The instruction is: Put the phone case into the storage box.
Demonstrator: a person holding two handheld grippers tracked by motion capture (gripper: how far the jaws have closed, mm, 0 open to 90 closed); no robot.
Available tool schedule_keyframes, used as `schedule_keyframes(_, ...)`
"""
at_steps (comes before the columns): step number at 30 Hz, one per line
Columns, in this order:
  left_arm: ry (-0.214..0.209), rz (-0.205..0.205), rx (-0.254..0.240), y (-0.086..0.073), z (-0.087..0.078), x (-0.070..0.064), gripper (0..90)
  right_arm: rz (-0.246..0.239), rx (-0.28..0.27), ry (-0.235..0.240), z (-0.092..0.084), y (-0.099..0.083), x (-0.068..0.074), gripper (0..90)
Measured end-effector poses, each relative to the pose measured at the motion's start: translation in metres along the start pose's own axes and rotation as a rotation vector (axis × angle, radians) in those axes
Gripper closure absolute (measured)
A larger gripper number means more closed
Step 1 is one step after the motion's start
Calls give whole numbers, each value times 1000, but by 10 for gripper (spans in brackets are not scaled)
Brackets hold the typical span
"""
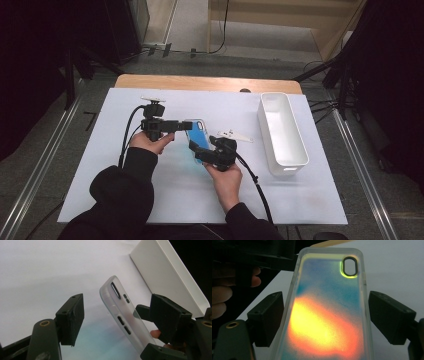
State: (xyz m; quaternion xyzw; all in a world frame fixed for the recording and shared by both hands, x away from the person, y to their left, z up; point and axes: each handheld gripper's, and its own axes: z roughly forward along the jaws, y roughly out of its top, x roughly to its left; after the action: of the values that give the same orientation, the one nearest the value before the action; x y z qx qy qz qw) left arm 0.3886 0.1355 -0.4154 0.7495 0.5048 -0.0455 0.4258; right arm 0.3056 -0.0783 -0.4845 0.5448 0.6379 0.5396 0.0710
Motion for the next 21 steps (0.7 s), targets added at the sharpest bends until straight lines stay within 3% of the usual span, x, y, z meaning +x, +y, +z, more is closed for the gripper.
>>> schedule_keyframes(9, 15, -27, -8, 3, 10, -3, 283, 11, -9, 10, 6, -2, 6, 144)
schedule_keyframes(14, 25, -37, -16, 2, 13, -2, 352, 7, -20, 7, 8, -2, 11, 144)
schedule_keyframes(19, 29, -69, -24, 1, 14, 1, 393, 2, -31, 5, 9, -4, 15, 144)
schedule_keyframes(20, 22, -105, -31, 0, 14, 4, 394, -10, -35, 1, 9, -5, 16, 144)
schedule_keyframes(21, 22, -105, -31, 0, 14, 4, 417, -10, -35, 1, 9, -5, 16, 144)
